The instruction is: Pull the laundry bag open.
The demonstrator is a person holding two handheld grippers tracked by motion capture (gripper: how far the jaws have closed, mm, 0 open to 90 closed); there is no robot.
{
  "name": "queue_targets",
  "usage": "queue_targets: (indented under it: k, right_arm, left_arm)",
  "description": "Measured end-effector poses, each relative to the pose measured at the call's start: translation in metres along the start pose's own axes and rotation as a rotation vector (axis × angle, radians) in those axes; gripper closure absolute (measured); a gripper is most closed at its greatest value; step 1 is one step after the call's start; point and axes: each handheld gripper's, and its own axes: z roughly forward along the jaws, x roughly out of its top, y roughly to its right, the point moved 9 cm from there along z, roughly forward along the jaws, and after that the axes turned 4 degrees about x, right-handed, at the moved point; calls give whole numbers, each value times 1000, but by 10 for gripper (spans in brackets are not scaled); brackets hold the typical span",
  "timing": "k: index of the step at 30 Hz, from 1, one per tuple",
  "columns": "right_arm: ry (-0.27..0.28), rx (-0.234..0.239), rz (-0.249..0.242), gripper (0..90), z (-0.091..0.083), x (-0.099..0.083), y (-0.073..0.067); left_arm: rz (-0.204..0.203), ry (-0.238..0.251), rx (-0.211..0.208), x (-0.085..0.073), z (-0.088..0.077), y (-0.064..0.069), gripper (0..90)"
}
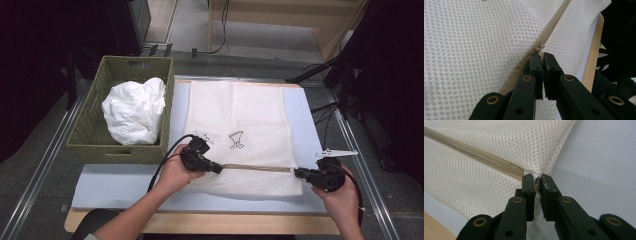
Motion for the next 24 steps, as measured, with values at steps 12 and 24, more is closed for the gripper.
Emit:
queue_targets:
  k: [12, 24]
  right_arm:
    - [3, 11, -11, 839, -1, 2, -3]
    - [35, 23, -41, 847, -3, 8, -10]
  left_arm:
    - [11, -8, 7, -6, -4, 1, 881]
    - [11, 15, 41, -11, -12, -3, 883]
